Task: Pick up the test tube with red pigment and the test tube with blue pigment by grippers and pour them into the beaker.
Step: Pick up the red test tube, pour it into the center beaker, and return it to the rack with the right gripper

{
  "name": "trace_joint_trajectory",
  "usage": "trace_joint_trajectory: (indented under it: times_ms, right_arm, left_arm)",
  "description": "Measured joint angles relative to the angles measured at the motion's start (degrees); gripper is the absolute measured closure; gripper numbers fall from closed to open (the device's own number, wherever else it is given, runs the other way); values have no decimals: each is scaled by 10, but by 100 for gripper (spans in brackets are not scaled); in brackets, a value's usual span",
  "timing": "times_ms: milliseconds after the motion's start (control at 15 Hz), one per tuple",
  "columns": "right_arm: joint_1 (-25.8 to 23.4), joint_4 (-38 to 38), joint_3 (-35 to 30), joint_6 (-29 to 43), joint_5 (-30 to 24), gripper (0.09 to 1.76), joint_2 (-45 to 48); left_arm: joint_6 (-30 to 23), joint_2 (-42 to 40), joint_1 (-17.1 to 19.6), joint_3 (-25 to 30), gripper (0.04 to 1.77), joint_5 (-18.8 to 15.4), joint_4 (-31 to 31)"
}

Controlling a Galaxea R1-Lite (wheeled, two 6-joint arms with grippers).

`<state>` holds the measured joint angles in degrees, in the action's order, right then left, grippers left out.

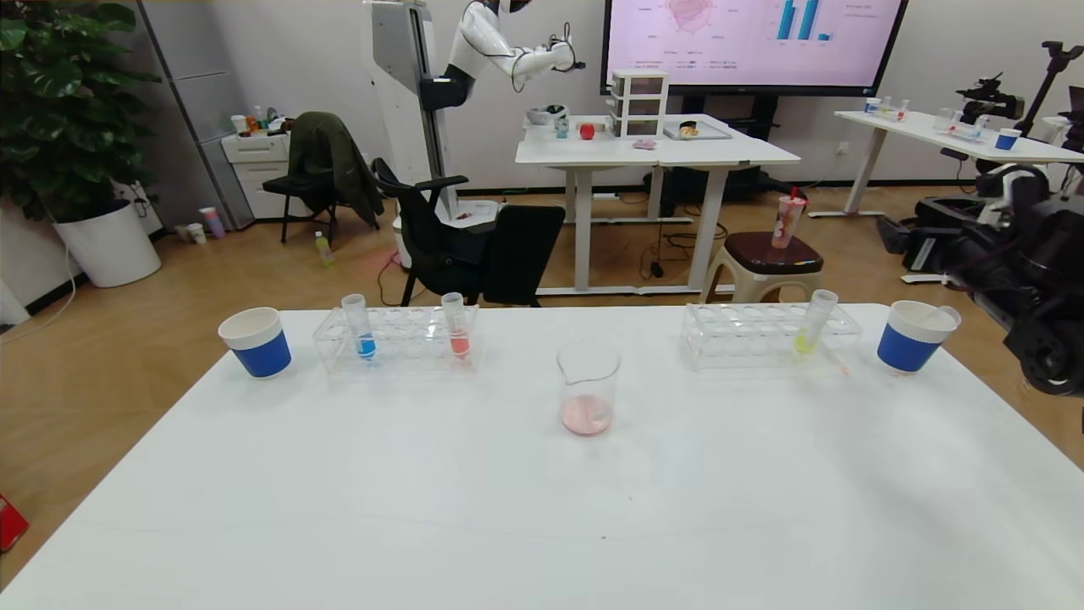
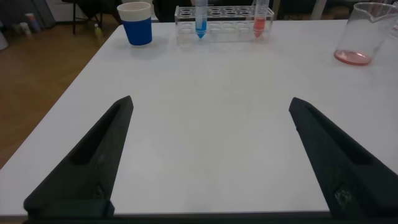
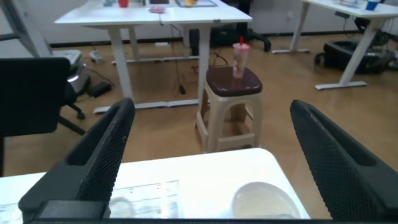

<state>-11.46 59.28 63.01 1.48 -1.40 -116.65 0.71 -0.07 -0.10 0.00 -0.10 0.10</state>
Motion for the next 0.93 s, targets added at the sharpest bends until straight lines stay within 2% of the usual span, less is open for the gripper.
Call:
trace_joint_trajectory:
  times_ms: [200,467,733,933]
  right_arm:
    - [62,-5,-66,0,-1,11,81]
    - [113,-29,-139,-5,1,11,204]
    - [159,-85,-210,-25,3,11,380]
    - [182,-108,-282,-79,2,11,529]
  left_arm:
    - [0,0,0,0,6,0,0]
    - [0,0,0,0,6,0,0]
    - [0,0,0,0,6,0,0]
    - [0,0,0,0,6,0,0]
